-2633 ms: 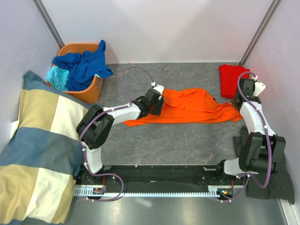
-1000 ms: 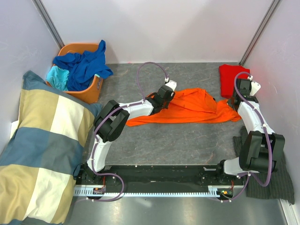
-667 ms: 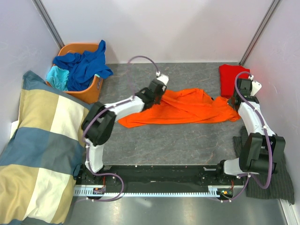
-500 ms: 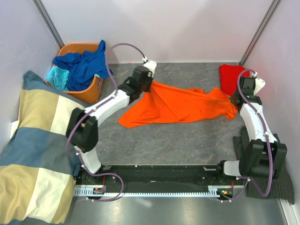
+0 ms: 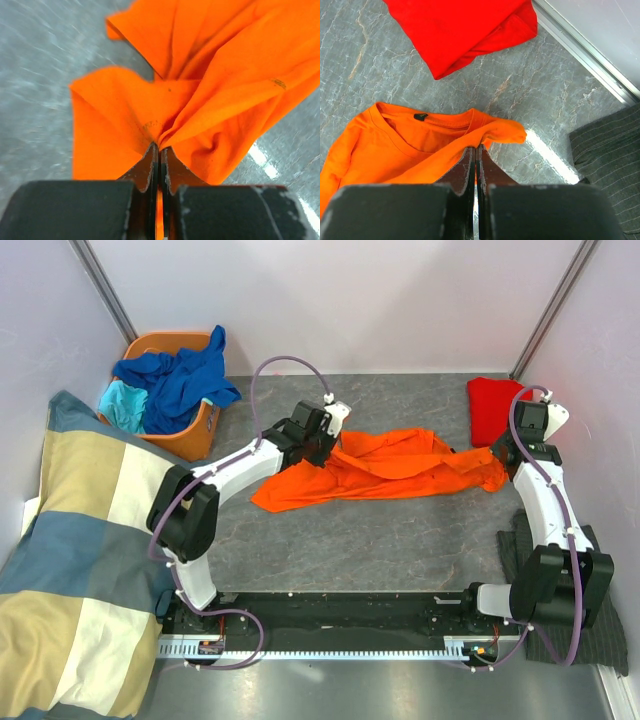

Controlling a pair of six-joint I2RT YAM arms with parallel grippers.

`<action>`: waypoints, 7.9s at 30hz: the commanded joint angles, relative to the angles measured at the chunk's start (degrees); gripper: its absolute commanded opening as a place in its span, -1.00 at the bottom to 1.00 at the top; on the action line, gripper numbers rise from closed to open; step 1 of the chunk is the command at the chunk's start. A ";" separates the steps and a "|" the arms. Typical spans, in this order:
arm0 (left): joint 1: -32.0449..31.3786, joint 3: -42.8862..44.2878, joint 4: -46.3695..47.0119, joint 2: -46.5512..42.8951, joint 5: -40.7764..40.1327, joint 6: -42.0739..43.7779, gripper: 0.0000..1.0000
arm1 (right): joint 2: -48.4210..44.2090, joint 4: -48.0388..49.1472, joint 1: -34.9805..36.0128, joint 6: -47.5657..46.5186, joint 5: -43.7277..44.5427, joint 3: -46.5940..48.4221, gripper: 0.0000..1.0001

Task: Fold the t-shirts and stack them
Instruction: Flatten out the tshirt

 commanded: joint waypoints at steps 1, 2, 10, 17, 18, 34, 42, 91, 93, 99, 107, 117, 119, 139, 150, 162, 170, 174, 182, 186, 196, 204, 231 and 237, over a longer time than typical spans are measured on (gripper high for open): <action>0.07 0.05 0.25 2.18 2.62 -2.07 -0.81 | 0.10 0.90 0.11 0.35 0.09 0.34 -1.00; 0.07 -0.04 0.25 2.36 2.01 -2.07 -0.71 | 0.19 0.90 0.11 0.35 0.18 0.16 -1.00; 0.07 -2.59 1.13 0.42 -0.90 -2.43 0.30 | 0.72 1.60 0.11 0.43 -0.61 -0.28 -1.00; 0.15 -4.87 1.48 1.13 -0.37 -3.83 0.28 | 0.81 1.77 0.11 0.44 -0.96 -0.36 -1.00; 0.07 -5.31 1.75 1.04 -0.28 -4.09 0.27 | 0.89 1.69 0.11 0.43 -0.88 -0.28 -1.00; -0.64 -11.03 6.05 0.77 -3.87 -7.26 0.22 | 1.95 2.13 0.20 -0.09 -1.84 -0.45 -1.00; -0.64 -10.68 9.48 3.15 -8.19 -5.85 0.07 | 2.65 2.21 0.11 -0.44 -2.45 -0.28 -1.00; 4.55 -10.84 -11.96 -31.30 -11.01 -1.19 -0.96 | -9.56 -4.29 1.34 0.79 -16.96 12.56 -1.00; 4.55 -13.65 -10.74 -31.04 -11.09 -2.33 -0.96 | -9.56 -4.20 1.34 0.18 -15.91 11.07 -1.00; 5.25 -12.44 -10.29 -27.89 -12.24 -2.25 -0.96 | -7.20 -1.49 1.43 0.70 -16.25 9.04 -1.00; 11.75 10.80 -5.55 -8.04 -6.61 0.30 -0.96 | 10.45 12.56 6.17 3.43 -13.10 14.46 -1.00; 19.13 57.60 -15.56 14.58 -5.91 1.71 -0.96 | 27.53 14.79 7.85 -2.46 -19.33 48.22 -1.00; 19.40 58.06 -15.65 10.74 -4.60 0.57 -0.96 | 25.95 13.38 7.76 -2.47 -19.42 51.74 -1.00; 19.40 4.18 -19.43 -48.16 0.15 -10.60 -0.96 | -18.08 0.38 9.43 -3.08 -23.64 23.96 -1.00; 19.49 4.00 -14.09 -42.66 5.70 -9.03 -0.96 | -13.97 5.79 9.43 -0.98 -19.86 25.76 -1.00; 21.51 30.17 -3.69 -5.15 4.02 -6.29 -0.96 | 15.38 20.59 9.43 -6.07 -15.72 37.84 -1.00; 21.78 49.97 -10.03 -4.48 7.36 -8.40 -0.96 | 14.97 14.09 9.43 -7.30 -16.96 56.32 -1.00; 21.69 38.66 -9.86 -14.49 8.86 -9.54 -0.96 | 4.80 13.29 9.43 -6.16 -16.96 49.75 -1.00; 21.69 -4.05 -1.95 -36.02 4.03 -9.89 -0.96 | -11.31 13.29 11.71 -2.12 -21.35 17.62 -1.00; 21.77 -18.47 1.65 -38.68 3.06 -11.21 -0.96 | -17.54 13.03 13.38 -1.15 -22.40 2.21 -1.00; 20.98 -24.91 -3.96 -30.26 1.39 -14.47 -0.96 | -25.21 9.25 16.55 0.88 -19.86 -19.87 -1.00; 19.31 -25.79 -5.45 -29.72 2.09 -15.61 -0.96 | -25.04 5.91 16.72 -1.06 -18.01 -17.86 -1.00; 18.88 -28.07 -17.94 -33.95 6.04 -12.97 -0.96 | -25.21 -9.74 23.13 9.39 -17.14 -28.21 -1.00; 18.88 -27.81 -18.38 -30.17 7.63 -13.15 -0.96 | -24.51 -10.35 26.83 11.95 -13.63 -31.30 -1.00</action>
